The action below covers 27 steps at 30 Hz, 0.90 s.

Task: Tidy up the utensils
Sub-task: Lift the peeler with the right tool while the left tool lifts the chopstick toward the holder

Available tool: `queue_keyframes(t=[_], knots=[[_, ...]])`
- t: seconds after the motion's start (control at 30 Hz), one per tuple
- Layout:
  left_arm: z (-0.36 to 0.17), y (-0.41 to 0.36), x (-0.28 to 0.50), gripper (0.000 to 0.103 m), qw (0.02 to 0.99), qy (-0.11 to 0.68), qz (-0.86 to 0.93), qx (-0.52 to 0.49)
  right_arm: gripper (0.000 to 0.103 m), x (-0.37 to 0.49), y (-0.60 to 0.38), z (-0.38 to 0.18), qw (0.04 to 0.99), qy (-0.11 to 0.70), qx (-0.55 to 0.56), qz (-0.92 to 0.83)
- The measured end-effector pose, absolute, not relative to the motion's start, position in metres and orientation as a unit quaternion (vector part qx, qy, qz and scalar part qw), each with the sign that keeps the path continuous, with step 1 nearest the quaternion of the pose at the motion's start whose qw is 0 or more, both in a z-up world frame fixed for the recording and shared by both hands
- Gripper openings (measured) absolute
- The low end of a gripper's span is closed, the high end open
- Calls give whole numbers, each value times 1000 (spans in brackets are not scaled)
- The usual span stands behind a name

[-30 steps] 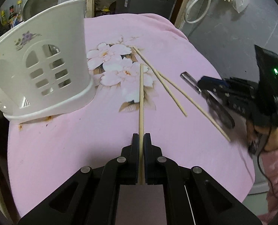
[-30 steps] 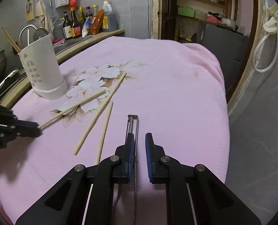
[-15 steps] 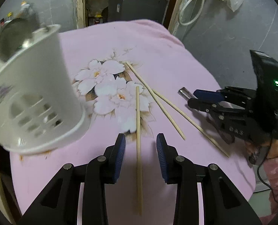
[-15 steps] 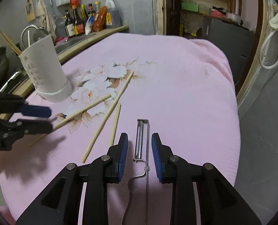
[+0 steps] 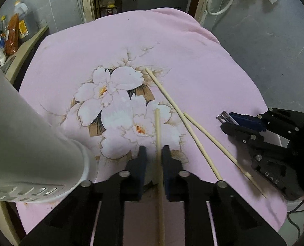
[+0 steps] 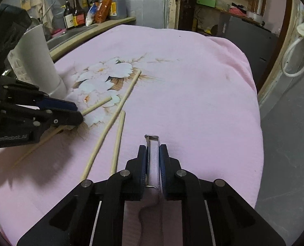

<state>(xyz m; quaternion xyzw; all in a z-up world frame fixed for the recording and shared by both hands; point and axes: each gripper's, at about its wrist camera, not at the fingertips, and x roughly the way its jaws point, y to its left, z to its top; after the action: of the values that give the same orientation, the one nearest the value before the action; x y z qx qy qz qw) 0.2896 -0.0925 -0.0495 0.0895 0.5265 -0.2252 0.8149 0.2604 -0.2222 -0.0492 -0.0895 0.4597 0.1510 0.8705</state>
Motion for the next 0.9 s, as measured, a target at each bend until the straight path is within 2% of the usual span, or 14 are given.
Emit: queue_keyframes(t=[0.03,0.23,0.33,0.63,0.9], knots=[[-49,-91,290,3,816,525,-224,84,10,262,-225,-48,869,465,-74,151],[-37,-84,268,3,842,488,-228,45,10,250,-234,-37,888,432,-50,151],[-22,-71,243,3,873,431,-227,13,10,228,-239,-25,913,381,-36,145],[18,-46,184,3,944,248,-209,-53,10,149,-222,13,981,158,-74,80],[39,-30,161,3,963,157,-203,-79,10,136,-206,24,993,73,-60,67]])
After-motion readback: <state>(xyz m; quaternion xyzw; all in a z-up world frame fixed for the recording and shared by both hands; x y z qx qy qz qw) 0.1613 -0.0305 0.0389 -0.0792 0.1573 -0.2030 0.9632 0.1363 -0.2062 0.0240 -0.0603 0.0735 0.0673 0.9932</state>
